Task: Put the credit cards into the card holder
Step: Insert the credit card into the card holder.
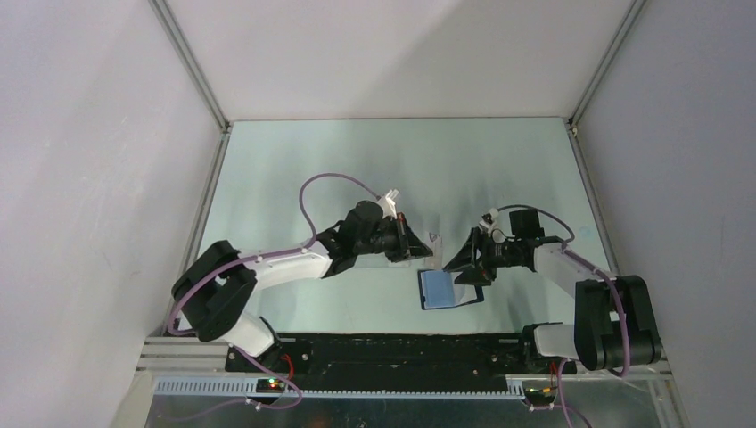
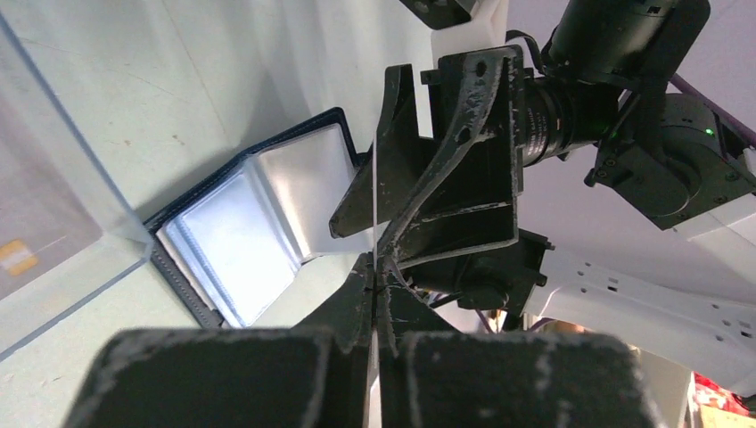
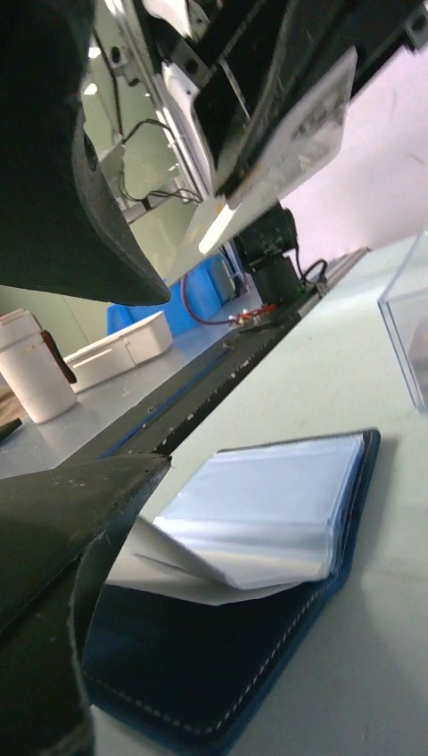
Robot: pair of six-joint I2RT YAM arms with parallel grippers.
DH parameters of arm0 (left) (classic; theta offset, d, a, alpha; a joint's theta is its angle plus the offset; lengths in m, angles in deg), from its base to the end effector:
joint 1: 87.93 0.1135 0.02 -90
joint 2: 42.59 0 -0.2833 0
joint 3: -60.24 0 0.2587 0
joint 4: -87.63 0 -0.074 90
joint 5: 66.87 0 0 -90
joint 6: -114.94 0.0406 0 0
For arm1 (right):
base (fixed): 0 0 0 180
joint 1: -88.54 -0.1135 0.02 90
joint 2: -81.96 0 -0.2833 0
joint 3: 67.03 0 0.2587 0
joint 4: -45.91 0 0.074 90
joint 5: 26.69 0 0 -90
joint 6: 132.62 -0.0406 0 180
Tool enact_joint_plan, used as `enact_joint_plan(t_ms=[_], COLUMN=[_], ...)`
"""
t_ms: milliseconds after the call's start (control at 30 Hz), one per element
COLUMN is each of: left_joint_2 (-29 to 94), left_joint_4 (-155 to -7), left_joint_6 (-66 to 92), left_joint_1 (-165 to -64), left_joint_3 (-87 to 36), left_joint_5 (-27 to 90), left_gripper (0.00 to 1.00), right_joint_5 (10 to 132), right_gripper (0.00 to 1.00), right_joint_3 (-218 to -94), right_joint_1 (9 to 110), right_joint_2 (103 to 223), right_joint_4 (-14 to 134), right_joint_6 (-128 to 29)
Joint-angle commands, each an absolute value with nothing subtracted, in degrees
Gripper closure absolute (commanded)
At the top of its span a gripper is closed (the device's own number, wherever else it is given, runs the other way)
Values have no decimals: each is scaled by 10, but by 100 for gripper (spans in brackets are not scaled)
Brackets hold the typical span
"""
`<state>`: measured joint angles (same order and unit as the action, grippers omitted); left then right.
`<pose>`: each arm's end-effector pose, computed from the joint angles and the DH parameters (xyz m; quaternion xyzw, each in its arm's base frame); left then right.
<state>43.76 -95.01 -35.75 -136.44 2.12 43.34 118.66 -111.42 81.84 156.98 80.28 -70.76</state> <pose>0.2088 -0.2572 0.2254 0.0046 0.8382 -0.5137 0.1829 0.2051 0.0577 0.1674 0.0621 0.8682 0.4900 0.0471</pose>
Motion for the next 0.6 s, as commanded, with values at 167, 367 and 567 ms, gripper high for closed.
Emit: enact_joint_plan(t_ms=[167,367,567], left_joint_2=[481,503,507], left_joint_4=[-1037,-1068,-1115], left_joint_6=[-391,-407,-430], left_joint_1=[-1381,-1390,-1393], left_joint_3=[20,20,34], left_joint_5=[474,483,495], left_gripper=[100,100,100], right_joint_5=[1293,1292,1298], right_gripper=[35,38,49], right_joint_3=[-1094,-1087,-1087], right_joint_1=[831,834,838], right_joint_2=[1509,1520,1532], right_joint_4=[690,683,663], right_joint_6=[-752,-751,-765])
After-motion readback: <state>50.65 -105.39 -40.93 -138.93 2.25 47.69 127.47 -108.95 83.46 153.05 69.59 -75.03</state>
